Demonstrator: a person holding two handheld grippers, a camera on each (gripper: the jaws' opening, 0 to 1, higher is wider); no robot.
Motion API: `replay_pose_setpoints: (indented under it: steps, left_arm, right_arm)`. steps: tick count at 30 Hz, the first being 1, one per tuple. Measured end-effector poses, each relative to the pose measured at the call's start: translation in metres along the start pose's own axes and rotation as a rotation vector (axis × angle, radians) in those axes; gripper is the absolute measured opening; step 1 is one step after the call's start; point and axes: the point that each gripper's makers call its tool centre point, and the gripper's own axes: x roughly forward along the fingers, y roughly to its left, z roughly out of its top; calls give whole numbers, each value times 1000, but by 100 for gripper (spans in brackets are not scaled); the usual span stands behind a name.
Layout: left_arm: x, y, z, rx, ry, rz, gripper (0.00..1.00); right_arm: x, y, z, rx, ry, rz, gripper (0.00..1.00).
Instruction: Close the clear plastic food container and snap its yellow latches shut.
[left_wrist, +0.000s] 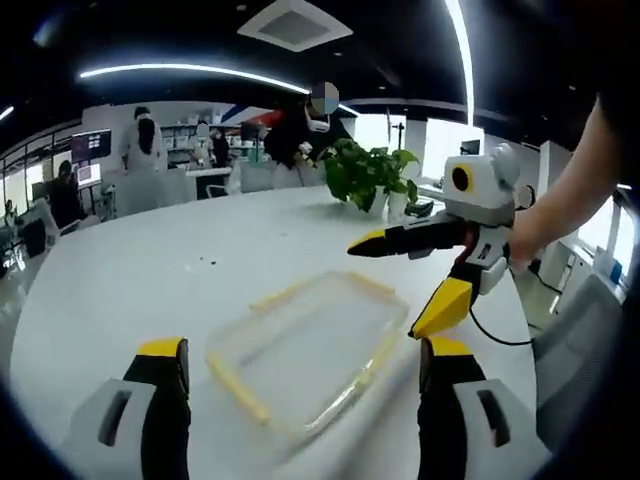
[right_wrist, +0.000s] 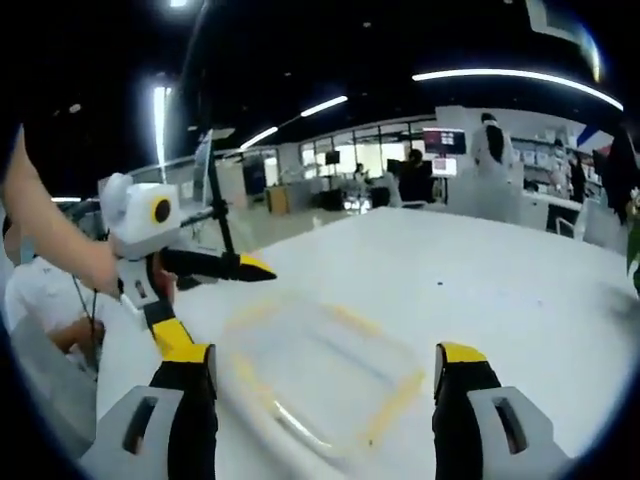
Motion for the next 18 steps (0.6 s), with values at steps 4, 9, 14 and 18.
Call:
replay_pose_setpoints:
  steps: [4,9,14,18]
  left_arm:
    - [-4,-3,-1,19,0,-5,95]
    - [-9,0,7,-33,-48,20,95]
    - [-16,1,9,-56,-77,45,95]
    - [-22,1,9,-82,-95,62,95]
  right_arm:
    - [-5,-3,0,35,-14,-14,91]
    - [-11,-1,-2,51,-20,-29,91]
    - [-18,4,-4,49,-26,-36,90]
    - [-22,9,-2,44,-42,-44,90]
